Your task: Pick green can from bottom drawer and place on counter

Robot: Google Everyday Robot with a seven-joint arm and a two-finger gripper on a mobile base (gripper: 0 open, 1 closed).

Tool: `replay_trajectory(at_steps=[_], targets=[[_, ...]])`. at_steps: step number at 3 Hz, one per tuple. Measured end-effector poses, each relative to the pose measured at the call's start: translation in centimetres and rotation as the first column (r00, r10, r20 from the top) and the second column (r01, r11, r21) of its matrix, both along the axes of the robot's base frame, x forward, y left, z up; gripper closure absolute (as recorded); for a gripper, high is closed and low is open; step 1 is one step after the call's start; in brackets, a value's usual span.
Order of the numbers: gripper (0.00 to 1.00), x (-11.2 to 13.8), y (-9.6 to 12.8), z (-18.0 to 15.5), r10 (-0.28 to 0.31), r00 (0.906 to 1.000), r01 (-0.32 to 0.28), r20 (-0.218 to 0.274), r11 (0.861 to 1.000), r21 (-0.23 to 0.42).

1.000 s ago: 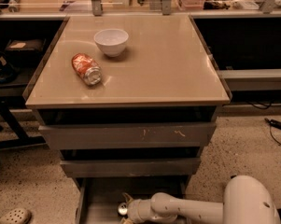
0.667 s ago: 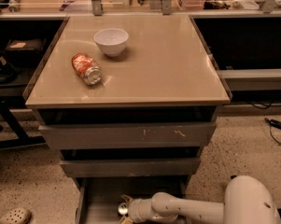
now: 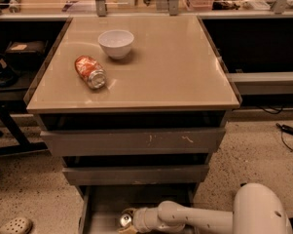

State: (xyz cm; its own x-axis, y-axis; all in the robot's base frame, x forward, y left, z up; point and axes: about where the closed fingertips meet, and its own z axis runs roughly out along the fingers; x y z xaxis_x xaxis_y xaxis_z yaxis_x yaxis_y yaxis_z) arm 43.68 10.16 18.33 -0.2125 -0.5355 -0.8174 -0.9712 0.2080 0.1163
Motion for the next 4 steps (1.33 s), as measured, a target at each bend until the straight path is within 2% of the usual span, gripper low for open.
replay_trajectory(at_steps=[1, 2, 3, 4], targets=[[0.88, -0.2, -0.1, 0.6, 0.003, 0.9995, -0.002, -0.032, 0.999, 0.038], [1.00, -0.1, -1.3, 3.5, -0.028, 0.9967, 0.034, -0.076, 0.996, 0.079], [1.00, -0.2, -2.9, 7.8, -0.067, 0.9945, 0.074, -0.081, 0.994, 0.083], [1.00, -0.6, -4.4, 11.7, -0.102, 0.9926, 0.107, -0.066, 0.991, 0.076]])
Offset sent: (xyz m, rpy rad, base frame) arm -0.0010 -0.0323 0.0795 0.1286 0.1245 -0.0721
